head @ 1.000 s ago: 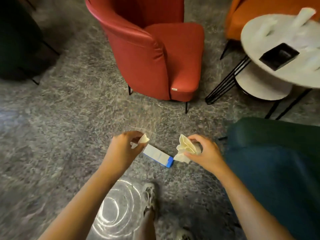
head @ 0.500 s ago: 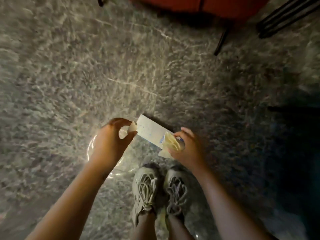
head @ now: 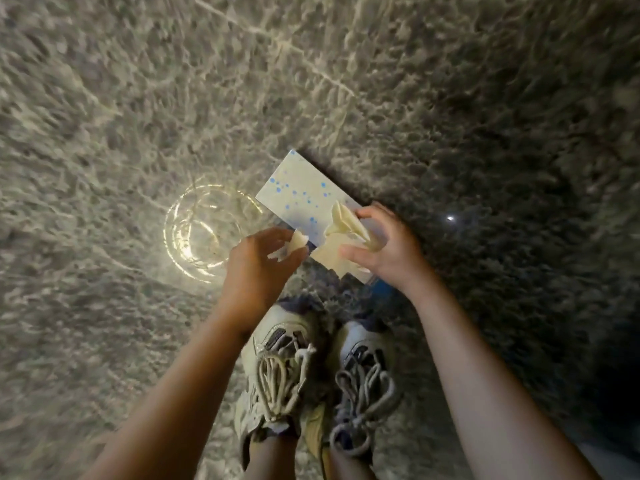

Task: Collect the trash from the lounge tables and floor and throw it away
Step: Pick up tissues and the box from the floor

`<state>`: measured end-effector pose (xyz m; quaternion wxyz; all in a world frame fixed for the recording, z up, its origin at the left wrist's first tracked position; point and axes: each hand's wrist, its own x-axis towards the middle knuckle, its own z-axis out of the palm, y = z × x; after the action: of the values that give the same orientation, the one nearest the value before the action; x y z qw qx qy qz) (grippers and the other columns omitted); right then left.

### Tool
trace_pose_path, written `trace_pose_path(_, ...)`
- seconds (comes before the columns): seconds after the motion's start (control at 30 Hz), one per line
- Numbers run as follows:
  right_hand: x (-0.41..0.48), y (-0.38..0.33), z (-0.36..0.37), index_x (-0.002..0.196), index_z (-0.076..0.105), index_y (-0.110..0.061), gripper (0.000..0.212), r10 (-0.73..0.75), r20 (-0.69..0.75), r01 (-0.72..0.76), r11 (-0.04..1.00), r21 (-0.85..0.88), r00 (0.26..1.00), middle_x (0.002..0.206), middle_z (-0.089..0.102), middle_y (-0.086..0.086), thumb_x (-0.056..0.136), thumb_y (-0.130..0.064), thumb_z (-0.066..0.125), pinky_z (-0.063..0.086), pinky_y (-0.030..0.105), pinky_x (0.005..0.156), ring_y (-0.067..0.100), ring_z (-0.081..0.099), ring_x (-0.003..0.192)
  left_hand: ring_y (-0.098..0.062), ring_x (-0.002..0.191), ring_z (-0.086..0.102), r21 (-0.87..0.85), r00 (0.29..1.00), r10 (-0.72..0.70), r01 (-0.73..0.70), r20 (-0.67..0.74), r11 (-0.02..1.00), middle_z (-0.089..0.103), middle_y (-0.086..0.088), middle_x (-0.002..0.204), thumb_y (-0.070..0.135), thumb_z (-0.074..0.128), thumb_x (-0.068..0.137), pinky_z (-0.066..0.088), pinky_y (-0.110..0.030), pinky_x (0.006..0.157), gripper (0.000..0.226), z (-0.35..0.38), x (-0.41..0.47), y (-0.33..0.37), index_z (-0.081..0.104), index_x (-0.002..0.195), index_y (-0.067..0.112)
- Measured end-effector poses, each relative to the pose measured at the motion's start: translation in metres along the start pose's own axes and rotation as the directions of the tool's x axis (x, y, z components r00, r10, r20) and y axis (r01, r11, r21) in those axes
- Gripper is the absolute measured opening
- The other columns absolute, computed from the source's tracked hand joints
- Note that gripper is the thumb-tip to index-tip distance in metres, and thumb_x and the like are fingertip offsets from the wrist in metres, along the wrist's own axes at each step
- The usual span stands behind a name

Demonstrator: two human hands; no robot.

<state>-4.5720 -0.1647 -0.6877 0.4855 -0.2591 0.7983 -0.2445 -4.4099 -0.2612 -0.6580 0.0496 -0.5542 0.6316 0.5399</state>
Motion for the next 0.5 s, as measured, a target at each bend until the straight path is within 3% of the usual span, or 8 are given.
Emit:
trace_pose_path(0.07,0.006,-0.004,-0.005,0.1,0.056,-0.026,0.039,-0.003,0.078,-0.001,0.999,0.051,0.997,0.125,0.052,0.004,0.069,-0.022,0.079,0.04,0.039,0.099,0.017,0.049,0.115,0.001,0.093,0.063,-0.136,0.997,-0.062,0.069,0.054,0.988,0.069,0.016,0.094,0.023,0.072,0.078,0.046,-0.014,0.084,0.01,0.007,0.005,0.001,0.069,0.088,0.023)
trace_pose_path(0.13,0.011,-0.008,-0.007,0.097,0.056,-0.026,0.038,-0.013,0.119,0.005,0.998,0.066,0.993,0.115,0.055,0.002,0.069,-0.02,0.079,0.043,0.034,0.091,0.016,0.052,0.106,-0.009,0.094,0.066,-0.237,0.989,-0.129,0.143,0.072,0.961,0.071,0.004,0.096,0.022,0.071,0.08,0.049,-0.024,0.083,0.01,0.012,0.009,0.005,0.07,0.089,0.019)
trace_pose_path(0.23,0.013,-0.011,-0.005,0.106,0.059,-0.02,0.041,0.028,0.164,-0.047,0.992,0.114,0.986,0.117,0.057,0.006,0.07,-0.019,0.078,0.046,0.035,0.09,0.019,0.054,0.106,-0.015,0.089,0.067,-0.298,0.98,-0.186,0.197,0.066,0.934,0.07,0.0,0.092,0.019,0.069,0.081,0.048,-0.022,0.07,0.007,0.016,0.014,0.01,0.069,0.088,0.019)
trace_pose_path(0.3,0.012,-0.013,-0.003,0.111,0.059,-0.019,0.043,0.064,0.189,-0.089,0.988,0.127,0.98,0.12,0.054,0.009,0.071,-0.019,0.078,0.046,0.036,0.09,0.02,0.053,0.107,-0.021,0.095,0.066,-0.329,0.978,-0.198,0.211,0.071,0.92,0.069,-0.006,0.099,0.017,0.069,0.081,0.052,-0.03,0.074,0.015,0.016,0.016,0.012,0.069,0.095,0.011)
trace_pose_path(0.37,0.01,-0.014,-0.001,0.115,0.059,-0.02,0.047,0.091,0.196,-0.117,0.985,0.129,0.976,0.122,0.046,0.006,0.071,-0.019,0.078,0.04,0.026,0.088,0.015,0.047,0.108,-0.026,0.099,0.064,-0.339,0.978,-0.192,0.207,0.077,0.918,0.068,-0.011,0.104,0.013,0.068,0.081,0.053,-0.042,0.085,0.016,0.012,0.016,0.016,0.068,0.096,0.009)
trace_pose_path(0.5,0.006,-0.017,0.001,0.115,0.059,-0.02,0.048,0.105,0.167,-0.138,0.97,0.201,0.98,0.123,0.043,0.007,0.07,-0.015,0.078,0.036,0.02,0.088,0.013,0.045,0.11,-0.029,0.1,0.064,-0.317,0.982,-0.162,0.184,0.095,0.93,0.069,-0.009,0.1,0.011,0.068,0.081,0.052,-0.047,0.087,0.01,0.008,0.015,0.024,0.068,0.084,0.021)
